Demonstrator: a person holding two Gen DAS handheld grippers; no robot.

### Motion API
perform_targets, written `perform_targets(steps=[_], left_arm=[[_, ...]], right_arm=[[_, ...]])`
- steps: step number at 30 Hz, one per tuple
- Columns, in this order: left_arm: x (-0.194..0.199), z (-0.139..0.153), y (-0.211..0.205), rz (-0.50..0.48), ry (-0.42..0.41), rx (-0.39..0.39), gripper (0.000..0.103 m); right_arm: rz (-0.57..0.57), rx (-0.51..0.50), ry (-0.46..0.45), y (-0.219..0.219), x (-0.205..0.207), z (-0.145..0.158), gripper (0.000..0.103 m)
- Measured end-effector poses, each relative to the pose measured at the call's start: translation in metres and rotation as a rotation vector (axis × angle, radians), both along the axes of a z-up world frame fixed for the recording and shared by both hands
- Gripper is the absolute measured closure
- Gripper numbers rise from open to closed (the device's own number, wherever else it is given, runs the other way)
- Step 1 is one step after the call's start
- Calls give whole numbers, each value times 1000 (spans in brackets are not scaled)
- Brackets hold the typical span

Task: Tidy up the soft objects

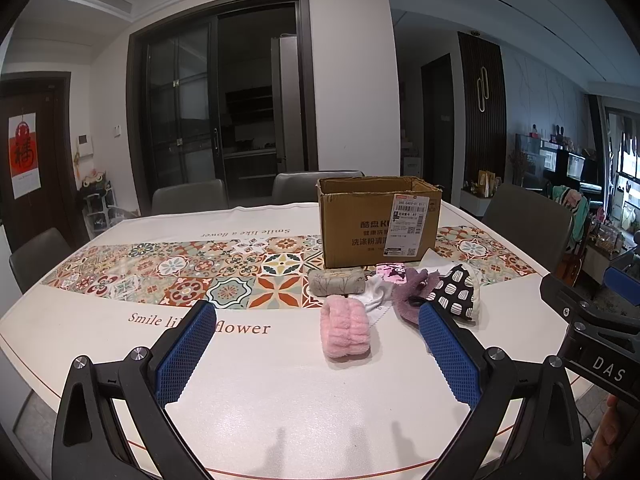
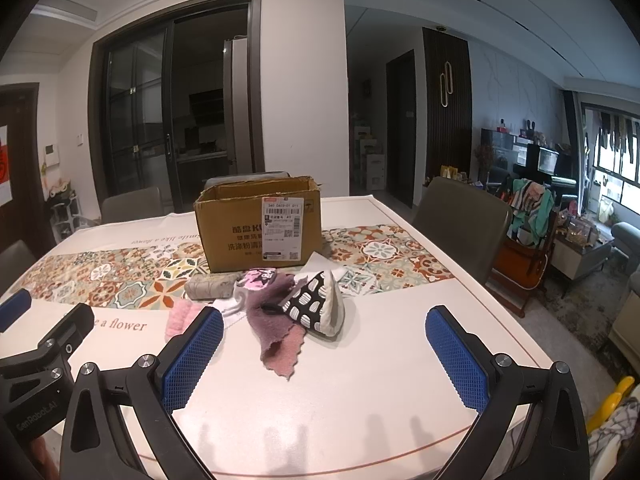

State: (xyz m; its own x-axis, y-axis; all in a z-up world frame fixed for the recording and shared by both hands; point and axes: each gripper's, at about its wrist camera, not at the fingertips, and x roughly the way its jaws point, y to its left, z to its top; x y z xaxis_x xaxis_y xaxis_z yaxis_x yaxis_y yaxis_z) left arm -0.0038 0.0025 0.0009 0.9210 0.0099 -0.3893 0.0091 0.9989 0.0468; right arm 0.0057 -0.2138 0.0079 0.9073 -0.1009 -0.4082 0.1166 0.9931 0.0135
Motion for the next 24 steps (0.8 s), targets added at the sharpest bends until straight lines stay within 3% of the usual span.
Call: perform_targets(steps=[24], left_arm=[[-2,-1,-1,1,2,-1,0]], right_arm=[[0,1,-4,-1,0,0,0]])
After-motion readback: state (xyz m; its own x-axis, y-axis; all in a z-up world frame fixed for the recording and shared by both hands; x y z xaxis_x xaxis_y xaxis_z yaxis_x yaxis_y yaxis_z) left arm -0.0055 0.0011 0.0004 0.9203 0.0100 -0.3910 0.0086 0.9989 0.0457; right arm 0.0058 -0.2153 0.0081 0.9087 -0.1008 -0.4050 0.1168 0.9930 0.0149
